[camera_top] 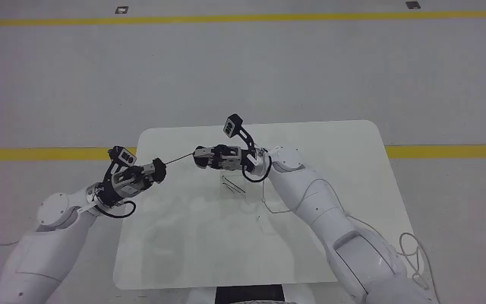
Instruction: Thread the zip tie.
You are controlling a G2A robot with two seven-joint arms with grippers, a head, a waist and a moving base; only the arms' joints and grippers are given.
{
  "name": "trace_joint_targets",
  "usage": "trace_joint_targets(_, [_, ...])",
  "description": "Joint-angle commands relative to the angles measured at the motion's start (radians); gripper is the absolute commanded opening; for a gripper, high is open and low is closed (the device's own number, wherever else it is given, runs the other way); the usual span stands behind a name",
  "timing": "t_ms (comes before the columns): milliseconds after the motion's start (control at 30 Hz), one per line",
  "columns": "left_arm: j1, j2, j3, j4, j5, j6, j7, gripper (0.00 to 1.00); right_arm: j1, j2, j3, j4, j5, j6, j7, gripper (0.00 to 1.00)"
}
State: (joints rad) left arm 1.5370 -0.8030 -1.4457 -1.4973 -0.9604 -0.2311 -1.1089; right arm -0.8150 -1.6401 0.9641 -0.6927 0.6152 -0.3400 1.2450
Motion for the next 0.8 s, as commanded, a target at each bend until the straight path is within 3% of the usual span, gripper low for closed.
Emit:
trace_joint_targets(0, [-0.001, -0.003, 0.004, -0.008, 0.008, 0.0, 0.024, 1.0, -0.001, 0.0, 0.0, 0.002, -0.001, 0.0, -0.001, 0.0])
trace_joint_targets(667, [-0.007, -0.018, 0.013, -0.019, 0.04, -0.015, 0.05, 1.0, -0.012, -0.018, -0.024, 0.002, 0.033, 0.0, -0.002, 0.0])
trace_joint_targets(767, [-0.006, -0.021, 0.021, -0.033, 0.057, -0.01, 0.077, 1.0, -0.02, -0.017, -0.023, -0.009, 0.029, 0.004, -0.03, 0.0])
